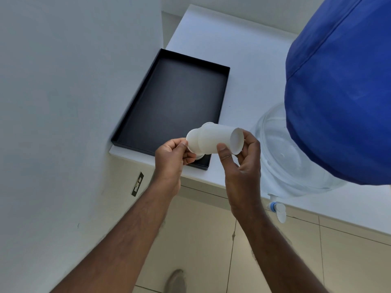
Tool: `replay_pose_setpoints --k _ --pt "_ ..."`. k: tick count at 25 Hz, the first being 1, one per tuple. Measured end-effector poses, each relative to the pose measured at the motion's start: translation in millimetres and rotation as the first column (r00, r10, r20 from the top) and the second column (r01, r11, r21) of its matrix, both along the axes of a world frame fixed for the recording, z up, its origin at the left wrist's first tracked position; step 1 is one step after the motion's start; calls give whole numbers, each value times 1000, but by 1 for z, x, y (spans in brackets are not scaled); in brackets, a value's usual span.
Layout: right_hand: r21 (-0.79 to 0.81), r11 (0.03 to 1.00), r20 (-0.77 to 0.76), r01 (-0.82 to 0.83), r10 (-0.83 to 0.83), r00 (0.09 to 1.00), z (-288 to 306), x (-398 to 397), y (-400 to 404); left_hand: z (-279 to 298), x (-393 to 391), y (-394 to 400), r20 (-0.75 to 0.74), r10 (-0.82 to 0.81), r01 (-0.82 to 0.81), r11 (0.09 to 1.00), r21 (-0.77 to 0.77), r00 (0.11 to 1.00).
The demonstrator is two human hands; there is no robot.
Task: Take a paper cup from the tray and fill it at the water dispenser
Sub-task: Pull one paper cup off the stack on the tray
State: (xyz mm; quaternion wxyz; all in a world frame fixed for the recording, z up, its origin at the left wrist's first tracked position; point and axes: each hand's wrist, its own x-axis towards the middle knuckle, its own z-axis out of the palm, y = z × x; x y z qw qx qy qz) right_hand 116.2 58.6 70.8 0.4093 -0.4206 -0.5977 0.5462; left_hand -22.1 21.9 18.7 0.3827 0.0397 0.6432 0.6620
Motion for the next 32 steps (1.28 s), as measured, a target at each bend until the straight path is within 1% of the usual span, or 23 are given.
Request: replay_pose_setpoints --k 4,9,14,19,21,22,23,25,26,28,30,32 --pt "41 999 34 -20 18 999 -2 -7 5 -4 -2 4 16 26 -26 999 -37 1000" --pt "35 998 70 -56 54 996 -4 -13 6 -8 -5 3 21 36 -34 995 -99 999" --pt "11 999 2 47 -47 999 -6 -2 -3 -9 -9 9 -3 43 -43 982 -183 999" --pt "-81 991 -42 108 -111 993 -18 19 -22 -16 -8 10 -31 30 -37 968 -247 999" --pt "-115 985 -42 127 -133 990 -25 26 -28 -16 -5 7 -68 29 -46 966 -255 997" --pt "-127 983 -47 132 -139 989 -27 28 -30 -15 -4 6 -116 21 -51 964 -262 993" --pt "-134 982 -55 136 -144 988 -28 31 -32 -13 -2 5 -205 -5 -53 960 -276 979" --pt "-135 981 -61 139 -148 987 -29 34 -34 -7 3 3 -398 -97 -16 962 -271 912" --pt "-136 981 -59 141 -150 987 -29 36 -34 -3 8 2 -452 -135 23 969 -245 881" --pt "-137 981 -59 139 -148 987 -28 38 -35 3 16 4 -477 -155 76 981 -181 865" --pt "-136 980 -55 143 -152 987 -28 40 -36 8 18 10 -473 -124 58 986 -154 872" --pt "-137 979 -41 153 -160 986 -29 44 -38 9 16 16 -507 -105 26 987 -160 856"
